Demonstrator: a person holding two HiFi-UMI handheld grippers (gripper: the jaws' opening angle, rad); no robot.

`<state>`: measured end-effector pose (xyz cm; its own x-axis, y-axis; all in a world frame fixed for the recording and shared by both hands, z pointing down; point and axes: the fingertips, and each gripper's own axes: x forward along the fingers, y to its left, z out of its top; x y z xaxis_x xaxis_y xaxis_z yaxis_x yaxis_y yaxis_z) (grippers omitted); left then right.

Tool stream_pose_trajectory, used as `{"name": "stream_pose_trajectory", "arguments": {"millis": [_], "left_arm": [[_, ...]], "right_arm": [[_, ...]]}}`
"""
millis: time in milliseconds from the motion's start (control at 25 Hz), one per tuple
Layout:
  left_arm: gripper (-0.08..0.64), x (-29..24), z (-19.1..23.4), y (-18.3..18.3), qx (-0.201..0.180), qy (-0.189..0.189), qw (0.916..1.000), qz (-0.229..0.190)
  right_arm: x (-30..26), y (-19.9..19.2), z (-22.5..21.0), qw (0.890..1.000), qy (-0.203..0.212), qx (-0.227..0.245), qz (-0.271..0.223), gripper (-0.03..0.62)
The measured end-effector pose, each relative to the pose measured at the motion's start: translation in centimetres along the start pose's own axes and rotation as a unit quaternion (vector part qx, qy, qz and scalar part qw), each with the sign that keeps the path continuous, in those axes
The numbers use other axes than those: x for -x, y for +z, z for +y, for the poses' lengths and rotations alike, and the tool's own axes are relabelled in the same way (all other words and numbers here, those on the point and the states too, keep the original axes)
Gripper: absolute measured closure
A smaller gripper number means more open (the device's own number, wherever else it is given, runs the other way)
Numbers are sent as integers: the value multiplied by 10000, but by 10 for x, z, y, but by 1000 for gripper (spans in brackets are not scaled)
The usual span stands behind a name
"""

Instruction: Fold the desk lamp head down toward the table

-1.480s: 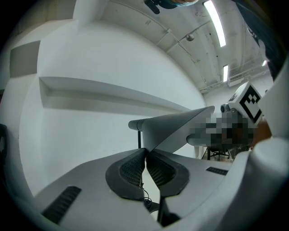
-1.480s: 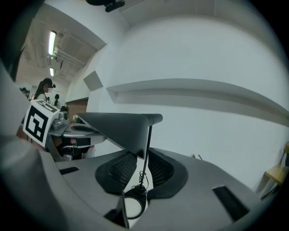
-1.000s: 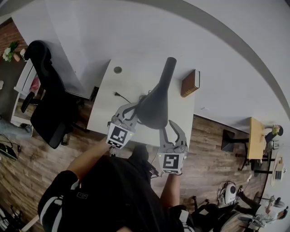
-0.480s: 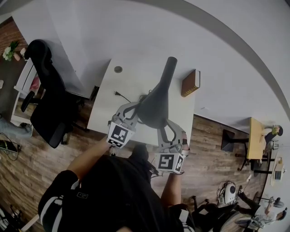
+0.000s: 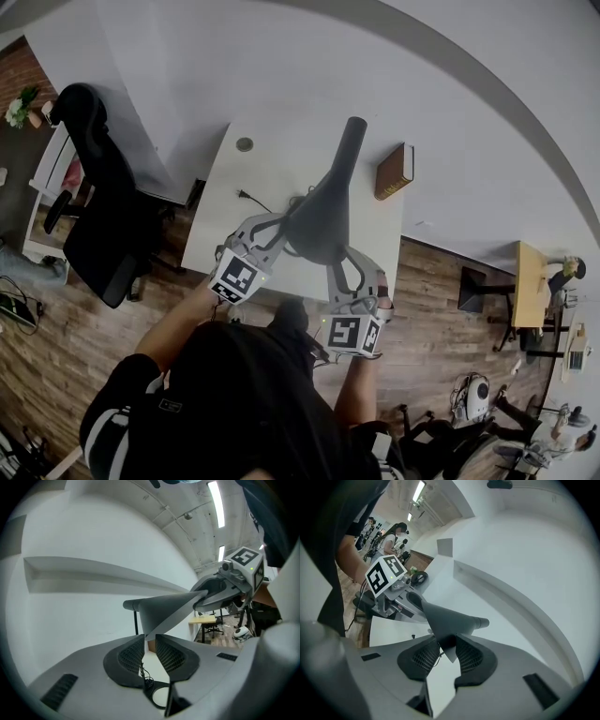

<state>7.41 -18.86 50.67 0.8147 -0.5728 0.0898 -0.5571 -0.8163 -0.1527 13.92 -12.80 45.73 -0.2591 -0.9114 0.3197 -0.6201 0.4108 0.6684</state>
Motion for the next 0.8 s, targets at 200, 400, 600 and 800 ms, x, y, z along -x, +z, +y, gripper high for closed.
{"name": "stream_pose_trajectory", "arguments": {"millis": [200,400,600,800], "left_arm": [[350,17,-10,-1,-863,-561,9938,415],[337,36,-20,26,-1946,-861,9760,457],[333,39,-32,51,-2456,-1065,9629,341],[333,27,-37,49,-2809,-1189,9504,613]], "right_arm": [[-1,-1,-1,10000,-2,-32,-5,472],[0,-1,-1,10000,-11,-56,-16,472],[2,2,0,10000,-42,-46,0,472],[1,0,1,10000,-31,-51,21,473]]}}
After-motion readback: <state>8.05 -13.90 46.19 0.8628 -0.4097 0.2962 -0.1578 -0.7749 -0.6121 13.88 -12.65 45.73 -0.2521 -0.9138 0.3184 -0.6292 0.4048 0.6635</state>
